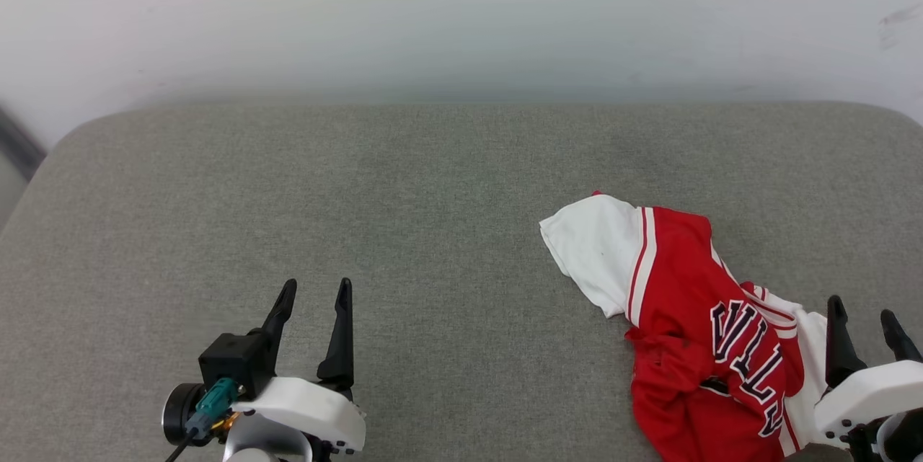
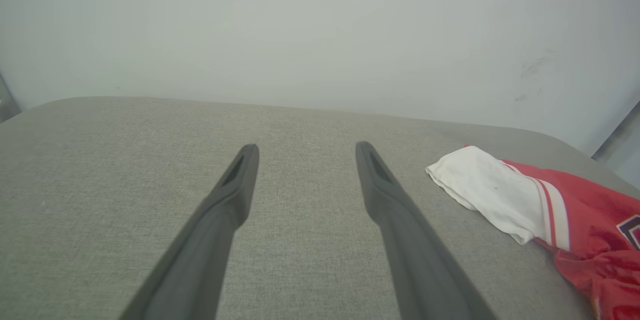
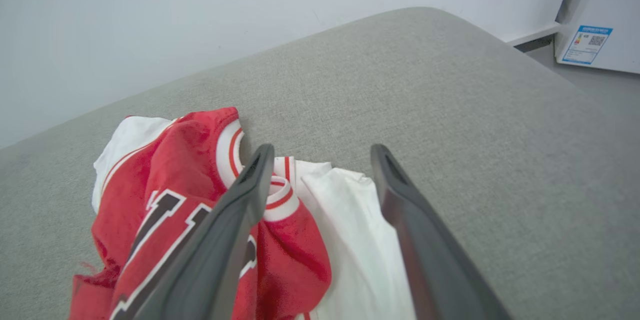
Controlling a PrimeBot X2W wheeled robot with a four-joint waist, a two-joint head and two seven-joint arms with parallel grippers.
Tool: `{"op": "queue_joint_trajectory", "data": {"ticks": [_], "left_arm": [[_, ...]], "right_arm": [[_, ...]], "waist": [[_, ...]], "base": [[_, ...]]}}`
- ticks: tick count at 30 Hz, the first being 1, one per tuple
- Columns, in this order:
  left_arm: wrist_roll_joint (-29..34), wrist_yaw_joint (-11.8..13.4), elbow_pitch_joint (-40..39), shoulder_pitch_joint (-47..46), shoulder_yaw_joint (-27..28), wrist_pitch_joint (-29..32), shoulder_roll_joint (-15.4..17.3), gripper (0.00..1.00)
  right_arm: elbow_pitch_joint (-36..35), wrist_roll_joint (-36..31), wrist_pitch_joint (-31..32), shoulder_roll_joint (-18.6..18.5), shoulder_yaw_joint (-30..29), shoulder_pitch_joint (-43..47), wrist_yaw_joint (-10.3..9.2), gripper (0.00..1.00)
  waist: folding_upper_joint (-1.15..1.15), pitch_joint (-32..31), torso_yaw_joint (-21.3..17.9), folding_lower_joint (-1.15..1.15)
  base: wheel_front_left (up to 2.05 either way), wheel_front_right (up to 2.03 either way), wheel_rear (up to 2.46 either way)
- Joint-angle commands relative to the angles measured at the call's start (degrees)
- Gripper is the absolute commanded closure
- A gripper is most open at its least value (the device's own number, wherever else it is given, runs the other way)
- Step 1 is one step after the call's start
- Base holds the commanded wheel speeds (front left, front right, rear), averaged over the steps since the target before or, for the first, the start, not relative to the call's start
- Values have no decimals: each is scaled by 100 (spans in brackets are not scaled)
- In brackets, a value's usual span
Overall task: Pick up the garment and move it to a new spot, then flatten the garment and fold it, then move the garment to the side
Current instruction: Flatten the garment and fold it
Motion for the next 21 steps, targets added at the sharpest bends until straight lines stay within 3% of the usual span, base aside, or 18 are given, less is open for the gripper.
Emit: {"op": "queue_joint_trajectory", "data": {"ticks": [1, 13, 21], "left_arm": [[-28, 23, -3, 77, 8, 9, 27, 0], [-58, 171, -90, 374, 43, 90, 176, 0], [-92, 215, -144, 466, 46, 147, 246, 0]], "right_arm": [[-236, -145, -162, -16, 141, 96, -2, 0], [-1815, -593, -206, 51, 1234, 931, -2, 0], [-2469, -516, 77, 85, 1457, 1347, -2, 0]], "waist": [[0, -97, -3, 0], [0, -394, -88, 0], [0, -430, -190, 0]], "base": [[0, 0, 0], [0, 0, 0], [0, 0, 0]]}}
